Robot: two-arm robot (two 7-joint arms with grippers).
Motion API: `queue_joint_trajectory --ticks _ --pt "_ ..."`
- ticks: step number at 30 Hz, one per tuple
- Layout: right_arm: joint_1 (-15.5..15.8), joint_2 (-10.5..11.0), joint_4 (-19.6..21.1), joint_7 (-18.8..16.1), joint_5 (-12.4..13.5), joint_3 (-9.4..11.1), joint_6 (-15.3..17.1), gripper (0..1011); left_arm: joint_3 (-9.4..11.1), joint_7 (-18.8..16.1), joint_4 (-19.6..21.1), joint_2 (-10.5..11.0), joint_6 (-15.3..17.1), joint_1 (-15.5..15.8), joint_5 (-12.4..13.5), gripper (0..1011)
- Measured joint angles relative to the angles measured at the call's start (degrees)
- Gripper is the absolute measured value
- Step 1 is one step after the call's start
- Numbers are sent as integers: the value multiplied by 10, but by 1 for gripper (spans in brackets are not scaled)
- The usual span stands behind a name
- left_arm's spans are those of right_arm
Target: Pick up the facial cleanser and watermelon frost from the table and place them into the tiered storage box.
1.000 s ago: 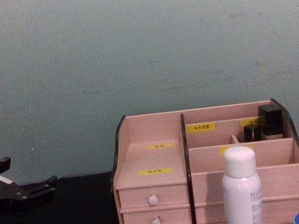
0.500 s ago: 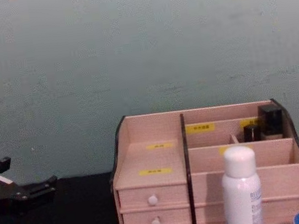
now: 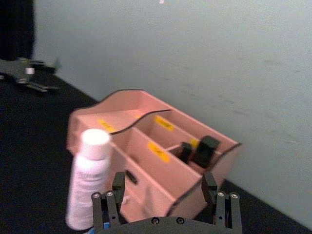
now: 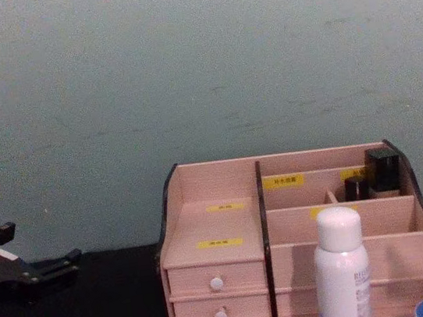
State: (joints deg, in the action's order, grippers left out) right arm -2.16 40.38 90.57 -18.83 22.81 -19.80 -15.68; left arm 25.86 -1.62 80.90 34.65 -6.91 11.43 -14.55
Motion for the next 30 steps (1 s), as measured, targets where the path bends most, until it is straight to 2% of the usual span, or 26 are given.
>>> queue_joint_trajectory --ticks 8,10,14,30 --pt "0 3 -1 -62 17 -9 2 1002 0 0 0 0 0 0 0 1001" --pt "-4 2 -5 -86 21 -14 5 1003 0 0 0 0 0 0 0 1001" --pt "-13 -3 -13 -110 22 -21 12 1003 0 0 0 0 0 0 0 1001" --pt "-48 -53 -52 -156 20 -41 47 1003 0 0 0 0 0 0 0 1001"
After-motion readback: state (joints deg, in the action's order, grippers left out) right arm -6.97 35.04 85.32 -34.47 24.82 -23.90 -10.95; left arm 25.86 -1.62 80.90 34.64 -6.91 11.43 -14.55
